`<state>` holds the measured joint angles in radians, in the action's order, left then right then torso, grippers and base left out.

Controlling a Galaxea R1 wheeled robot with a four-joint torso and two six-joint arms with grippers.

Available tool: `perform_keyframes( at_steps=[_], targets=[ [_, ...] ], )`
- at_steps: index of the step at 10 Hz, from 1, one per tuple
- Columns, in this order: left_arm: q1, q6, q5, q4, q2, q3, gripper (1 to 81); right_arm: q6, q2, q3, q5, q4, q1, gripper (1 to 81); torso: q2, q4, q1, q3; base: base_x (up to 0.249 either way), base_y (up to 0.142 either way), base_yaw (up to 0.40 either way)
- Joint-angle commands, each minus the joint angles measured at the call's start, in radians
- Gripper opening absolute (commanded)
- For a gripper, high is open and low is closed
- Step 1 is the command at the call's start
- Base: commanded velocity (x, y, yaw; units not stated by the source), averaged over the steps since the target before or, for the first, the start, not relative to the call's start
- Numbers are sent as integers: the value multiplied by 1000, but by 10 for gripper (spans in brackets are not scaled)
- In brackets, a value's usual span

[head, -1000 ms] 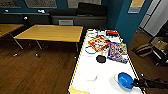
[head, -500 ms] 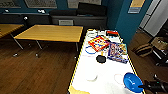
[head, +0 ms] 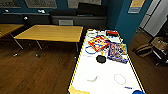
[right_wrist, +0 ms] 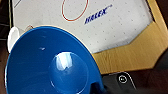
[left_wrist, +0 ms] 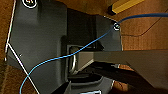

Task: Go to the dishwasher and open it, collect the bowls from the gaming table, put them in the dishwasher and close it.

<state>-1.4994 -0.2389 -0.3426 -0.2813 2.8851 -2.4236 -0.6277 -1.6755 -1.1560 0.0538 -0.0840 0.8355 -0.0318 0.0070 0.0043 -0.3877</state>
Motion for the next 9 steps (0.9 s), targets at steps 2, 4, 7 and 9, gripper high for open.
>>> perform_keyframes(
  at_steps=[2, 4, 7, 9],
  targets=[
    [-8, 0, -5, -45, -47, 79, 811, 80, 17, -91, -622, -247, 536, 10, 0, 0, 0, 0, 0, 0, 0],
    [-11, -2, -47, -50, -109, 159, 811, 59, -90, -269, -767, -328, 651, 10, 0, 0, 0, 0, 0, 0, 0],
    [21, -7, -61, -56, -225, 308, 811, 19, -257, -484, -786, -368, 719, 10, 0, 0, 0, 0, 0, 0, 0],
    [53, -8, -58, -56, -288, 380, 811, -3, -339, -575, -786, -399, 733, 10, 0, 0, 0, 0, 0, 0, 0]
  ],
)
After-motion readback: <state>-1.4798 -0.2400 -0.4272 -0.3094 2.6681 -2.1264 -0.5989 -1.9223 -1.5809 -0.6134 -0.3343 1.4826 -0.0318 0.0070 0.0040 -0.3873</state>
